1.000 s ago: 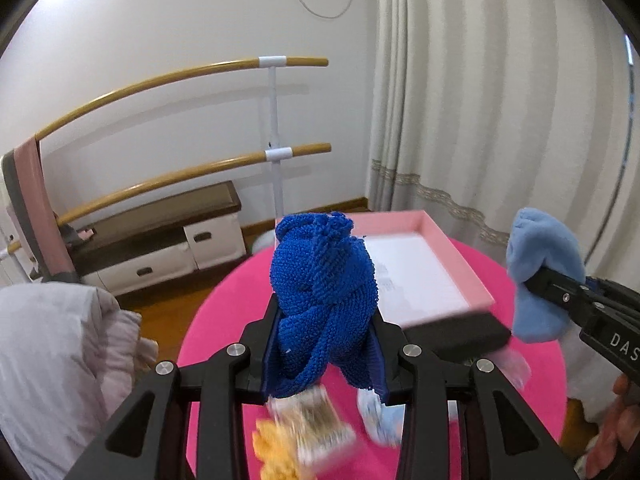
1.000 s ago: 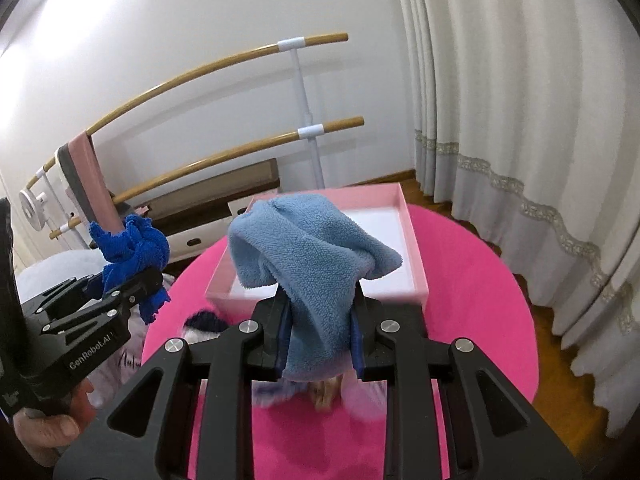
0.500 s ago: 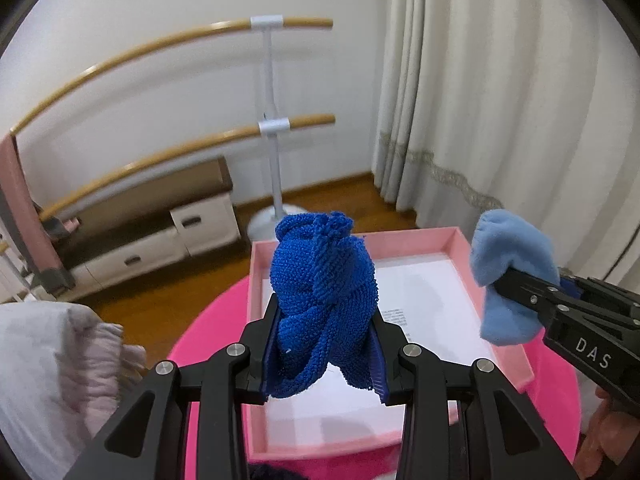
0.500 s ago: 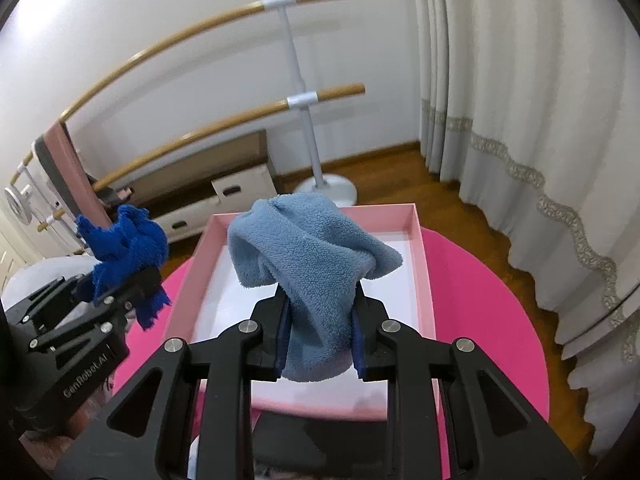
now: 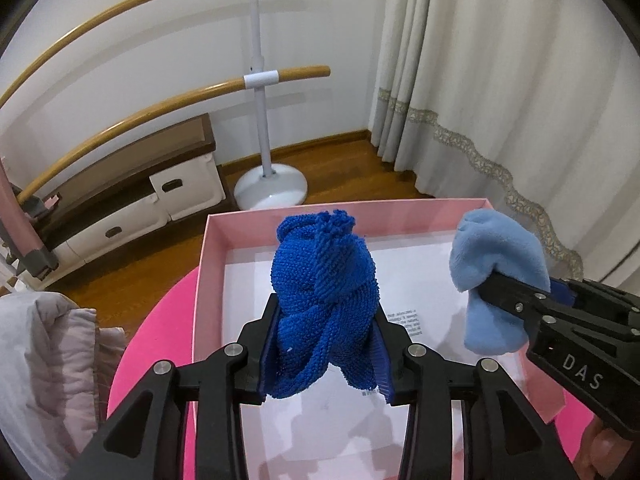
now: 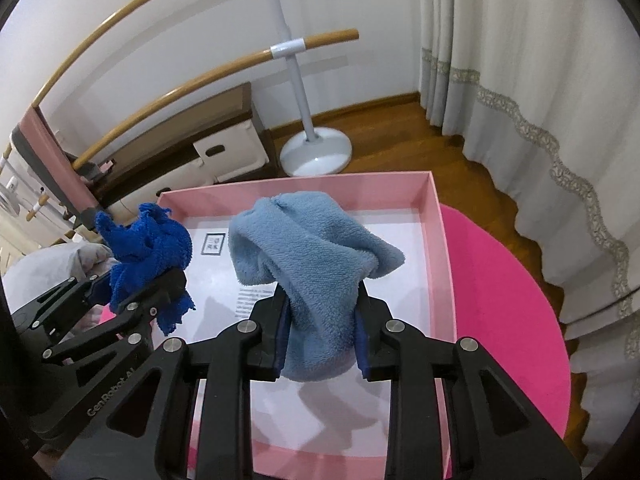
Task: Organize soft objects
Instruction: 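Open both grippers to drop the toy and cloth into the box, then withdraw both tools and move toward the cotton swab bag, then grasp the cotton swab bag with the left gripper while the right grasps the black case, then lift the swab bag and black case with both grippers toward the pink box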
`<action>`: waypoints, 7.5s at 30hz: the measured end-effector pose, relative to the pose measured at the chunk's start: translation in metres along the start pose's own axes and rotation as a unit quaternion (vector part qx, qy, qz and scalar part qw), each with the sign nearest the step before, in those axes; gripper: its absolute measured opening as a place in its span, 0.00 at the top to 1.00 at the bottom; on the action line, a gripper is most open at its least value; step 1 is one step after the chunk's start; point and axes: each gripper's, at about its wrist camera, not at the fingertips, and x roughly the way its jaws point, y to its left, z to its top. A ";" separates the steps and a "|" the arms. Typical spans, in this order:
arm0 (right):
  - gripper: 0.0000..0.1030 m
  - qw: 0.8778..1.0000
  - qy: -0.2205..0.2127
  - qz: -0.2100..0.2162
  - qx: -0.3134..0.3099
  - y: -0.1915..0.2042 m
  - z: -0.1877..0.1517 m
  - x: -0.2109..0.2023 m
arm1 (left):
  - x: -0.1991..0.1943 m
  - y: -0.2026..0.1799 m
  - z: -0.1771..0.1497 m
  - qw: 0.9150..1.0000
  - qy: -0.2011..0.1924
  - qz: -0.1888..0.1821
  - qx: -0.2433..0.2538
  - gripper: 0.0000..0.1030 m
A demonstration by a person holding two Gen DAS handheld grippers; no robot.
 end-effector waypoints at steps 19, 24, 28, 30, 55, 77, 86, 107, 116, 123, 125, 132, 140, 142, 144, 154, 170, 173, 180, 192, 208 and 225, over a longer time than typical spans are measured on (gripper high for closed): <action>0.00 0.998 -0.050 -0.010 0.044 -0.013 -0.011 -0.036 | -0.036 0.004 -0.036 0.997 -0.058 0.044 0.006 0.11; 0.00 0.996 -0.077 -0.013 0.043 -0.005 -0.025 -0.071 | -0.074 -0.004 -0.071 0.994 -0.093 0.054 0.020 0.09; 0.00 0.994 -0.102 -0.020 0.037 0.003 -0.044 -0.105 | -0.103 -0.009 -0.096 0.992 -0.117 0.053 0.020 0.06; 0.00 0.992 -0.117 -0.023 0.030 0.008 -0.057 -0.123 | -0.120 -0.009 -0.110 0.990 -0.132 0.054 0.022 0.03; 0.00 0.956 -0.279 -0.077 0.042 0.052 -0.276 -0.293 | -0.297 -0.015 -0.373 0.962 -0.266 0.052 0.021 0.00; 0.00 0.954 -0.286 -0.091 0.023 0.075 -0.313 -0.298 | -0.341 -0.011 -0.399 0.967 -0.247 0.056 0.006 0.00; 0.00 0.954 -0.286 -0.091 0.021 0.076 -0.314 -0.298 | -0.337 -0.006 -0.401 0.969 -0.242 0.056 -0.001 0.00; 0.00 0.966 -0.236 -0.106 0.028 0.054 -0.299 -0.261 | -0.271 0.019 -0.394 0.983 -0.169 0.068 -0.003 0.00; 0.00 0.976 -0.189 -0.104 0.040 0.037 -0.290 -0.220 | -0.211 0.017 -0.374 0.987 -0.137 0.079 0.021 0.00; 0.00 0.980 -0.163 -0.105 0.047 0.027 -0.283 -0.195 | -0.148 0.020 -0.353 0.987 -0.120 0.096 0.042 0.00; 0.00 0.981 -0.156 -0.105 0.049 0.025 -0.281 -0.188 | -0.130 0.018 -0.347 0.986 -0.116 0.103 0.054 0.00; 0.00 0.984 -0.133 -0.105 0.056 0.016 -0.272 -0.163 | -0.080 0.014 -0.325 0.990 -0.097 0.083 0.064 0.04; 0.00 0.988 -0.103 -0.091 0.071 0.001 -0.258 -0.130 | -0.048 0.024 -0.307 0.996 -0.071 0.033 0.051 0.44; 0.00 0.988 -0.106 -0.089 0.072 0.000 -0.255 -0.130 | -0.044 0.027 -0.304 0.996 -0.071 0.028 0.050 0.49; 0.00 0.987 -0.112 -0.087 0.071 -0.001 -0.252 -0.131 | -0.042 0.031 -0.302 0.996 -0.072 0.021 0.043 0.53; 0.00 0.987 -0.123 -0.083 0.069 -0.005 -0.231 -0.133 | -0.041 0.044 -0.295 0.996 -0.081 -0.010 0.021 0.70; 0.00 0.998 -0.048 -0.033 0.020 0.018 -0.172 -0.069 | -0.054 0.031 -0.309 0.997 -0.073 0.005 0.037 0.67; 0.00 0.998 -0.048 -0.031 0.014 0.017 -0.173 -0.064 | -0.056 0.033 -0.310 0.997 -0.074 0.001 0.034 0.69; 0.00 0.998 -0.054 -0.027 -0.019 0.027 -0.179 -0.076 | -0.063 0.033 -0.312 0.997 -0.076 -0.003 0.031 0.72; 0.00 0.971 -0.044 -0.152 -0.179 0.045 -0.189 -0.070 | -0.069 0.030 -0.312 0.997 -0.074 -0.007 0.031 0.75; 0.37 0.967 -0.064 -0.090 -0.229 0.055 -0.176 -0.039 | -0.071 0.029 -0.312 0.997 -0.069 -0.001 0.034 0.75; 0.70 0.985 -0.130 0.025 -0.111 0.024 -0.181 -0.111 | -0.104 0.036 -0.310 0.995 -0.094 -0.031 0.020 0.82</action>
